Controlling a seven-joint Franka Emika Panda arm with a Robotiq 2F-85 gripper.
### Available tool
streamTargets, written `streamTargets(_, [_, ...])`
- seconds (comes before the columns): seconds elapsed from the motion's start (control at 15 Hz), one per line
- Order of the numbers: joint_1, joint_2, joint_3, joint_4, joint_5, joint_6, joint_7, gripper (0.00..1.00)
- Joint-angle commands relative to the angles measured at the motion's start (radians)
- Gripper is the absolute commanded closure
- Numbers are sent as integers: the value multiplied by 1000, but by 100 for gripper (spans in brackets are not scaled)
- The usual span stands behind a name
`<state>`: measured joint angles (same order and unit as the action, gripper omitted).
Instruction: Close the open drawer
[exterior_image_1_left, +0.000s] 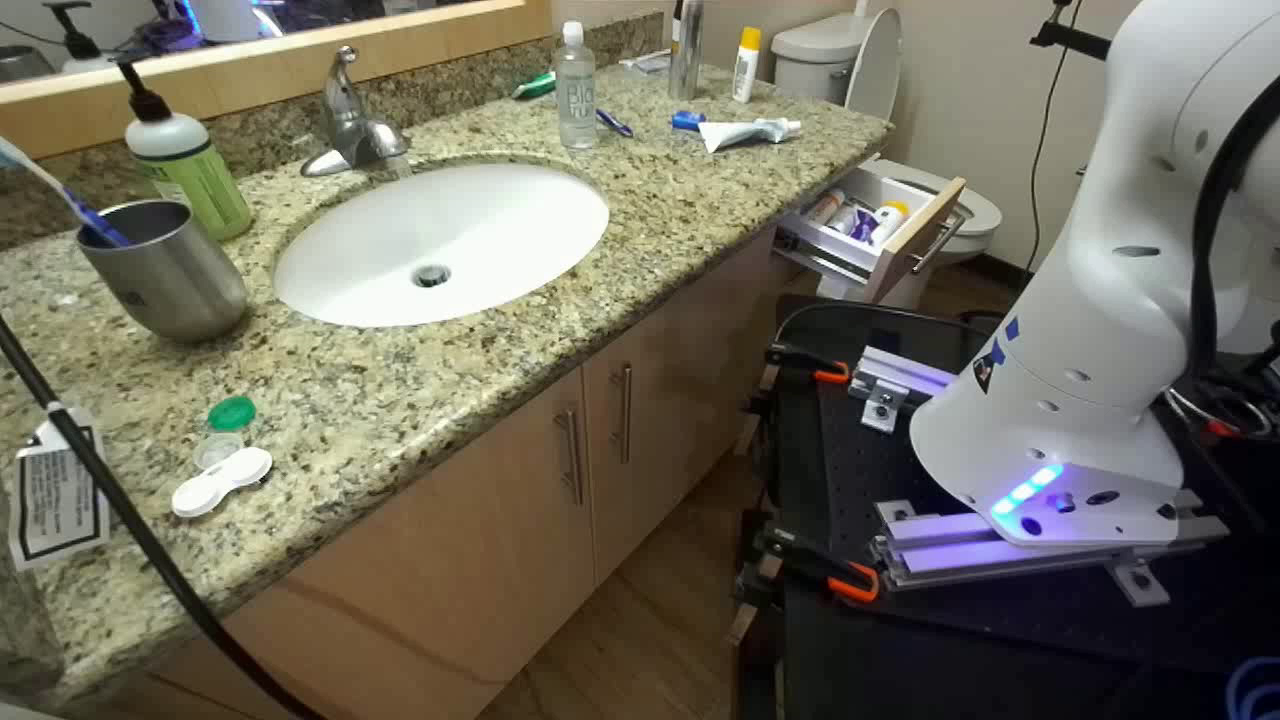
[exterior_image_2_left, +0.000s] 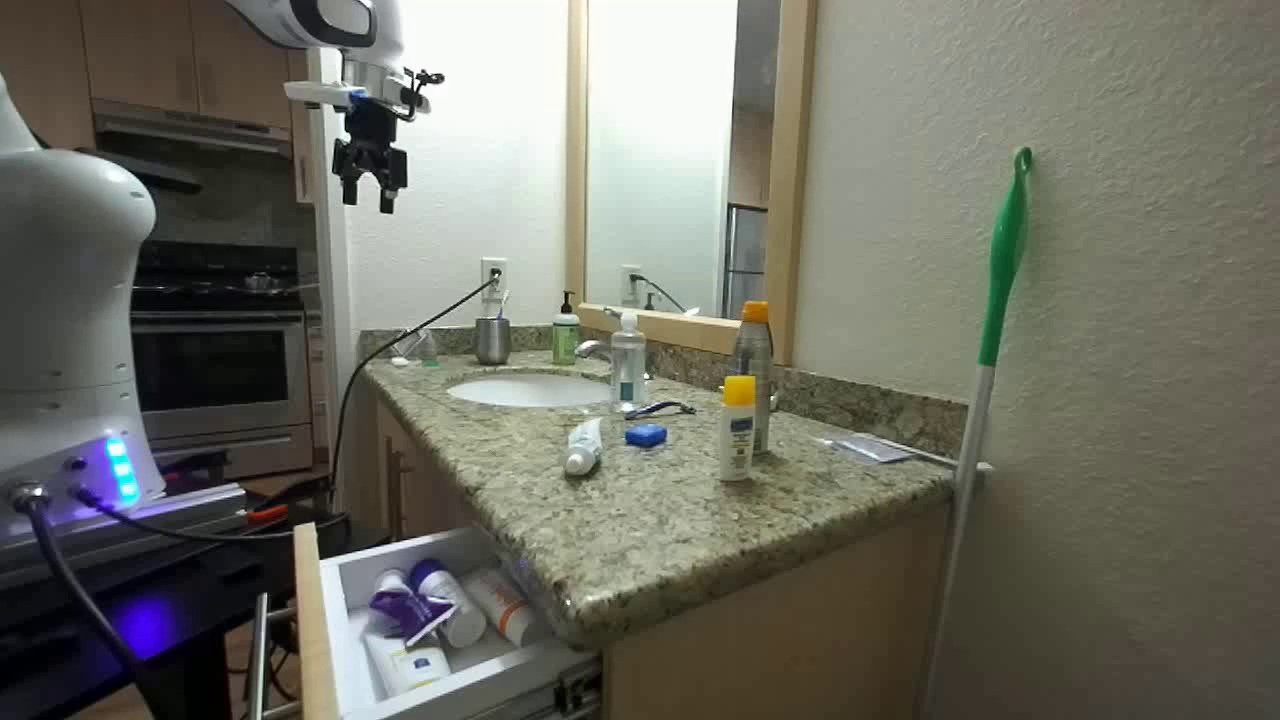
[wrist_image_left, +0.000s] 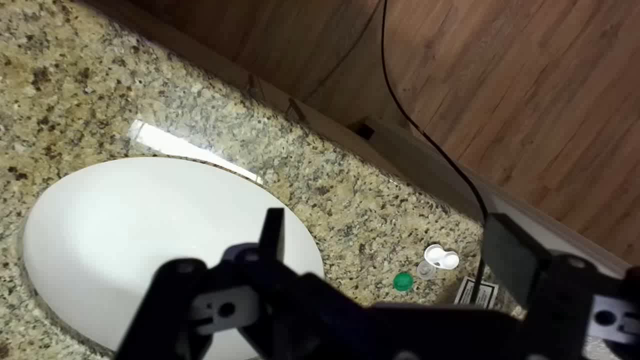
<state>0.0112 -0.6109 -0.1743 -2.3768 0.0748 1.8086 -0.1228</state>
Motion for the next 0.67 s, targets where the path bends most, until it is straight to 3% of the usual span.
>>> streamTargets(0.0, [-25,4,19,3,12,-4,-12,0])
streamTargets(0.13, [-65,28,-22,20,28,45,24,0])
streamTargets(0.27, [-124,55,-111,28,25,47,1,0])
streamTargets(0.6, [-290,86,-303,-64,27,59,-37,0])
